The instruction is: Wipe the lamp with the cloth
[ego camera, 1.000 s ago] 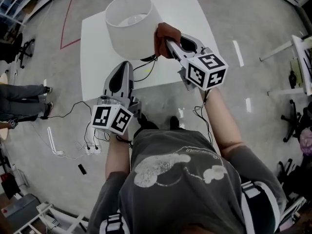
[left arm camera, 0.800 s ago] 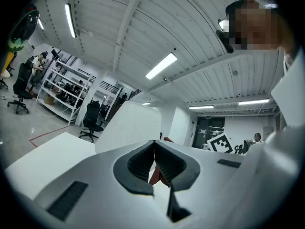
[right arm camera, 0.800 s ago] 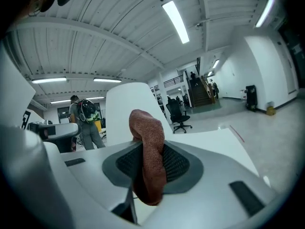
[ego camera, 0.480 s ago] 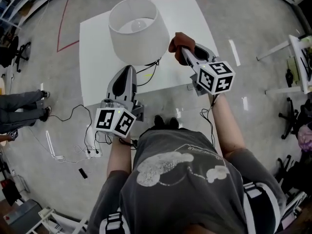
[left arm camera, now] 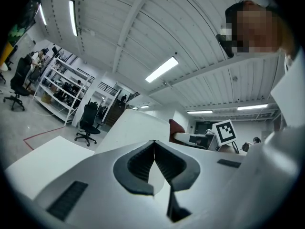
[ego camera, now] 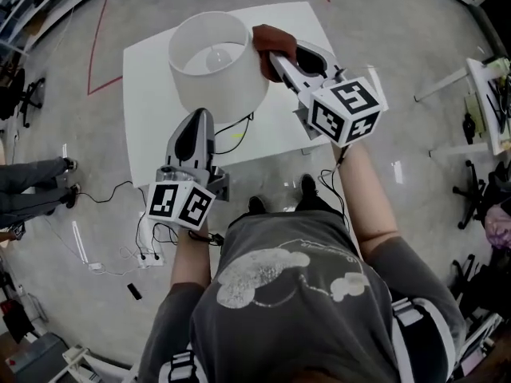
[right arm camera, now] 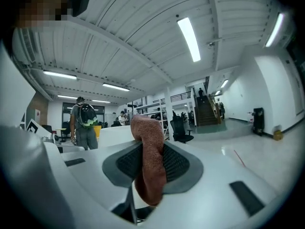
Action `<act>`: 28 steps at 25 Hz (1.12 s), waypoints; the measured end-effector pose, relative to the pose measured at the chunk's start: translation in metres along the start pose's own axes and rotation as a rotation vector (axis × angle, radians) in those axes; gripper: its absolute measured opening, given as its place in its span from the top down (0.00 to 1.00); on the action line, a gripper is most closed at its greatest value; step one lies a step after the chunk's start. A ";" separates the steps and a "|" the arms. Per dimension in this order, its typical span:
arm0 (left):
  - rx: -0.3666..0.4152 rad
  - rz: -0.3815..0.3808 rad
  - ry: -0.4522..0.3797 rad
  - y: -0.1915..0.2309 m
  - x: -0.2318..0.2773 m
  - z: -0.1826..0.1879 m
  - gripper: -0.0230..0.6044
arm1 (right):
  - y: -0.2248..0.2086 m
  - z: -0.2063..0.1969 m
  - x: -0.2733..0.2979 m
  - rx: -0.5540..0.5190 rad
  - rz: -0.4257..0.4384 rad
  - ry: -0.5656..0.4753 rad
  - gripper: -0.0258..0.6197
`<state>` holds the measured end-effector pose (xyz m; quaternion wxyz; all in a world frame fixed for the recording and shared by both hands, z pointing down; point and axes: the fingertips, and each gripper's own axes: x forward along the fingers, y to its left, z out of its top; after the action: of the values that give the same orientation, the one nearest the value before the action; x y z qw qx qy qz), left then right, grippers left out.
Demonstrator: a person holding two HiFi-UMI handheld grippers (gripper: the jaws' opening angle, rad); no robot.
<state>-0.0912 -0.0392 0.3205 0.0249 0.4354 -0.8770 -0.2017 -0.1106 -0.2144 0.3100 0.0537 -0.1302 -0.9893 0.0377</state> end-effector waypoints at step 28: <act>0.104 0.483 -0.150 -0.061 0.032 -0.045 0.95 | -0.076 -0.099 0.007 0.043 0.434 0.263 0.81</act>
<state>-0.0546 -0.1117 0.3344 -0.0154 0.1980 -0.9641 -0.1761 -0.1250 -0.2797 0.4151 0.1752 -0.3420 -0.9217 0.0523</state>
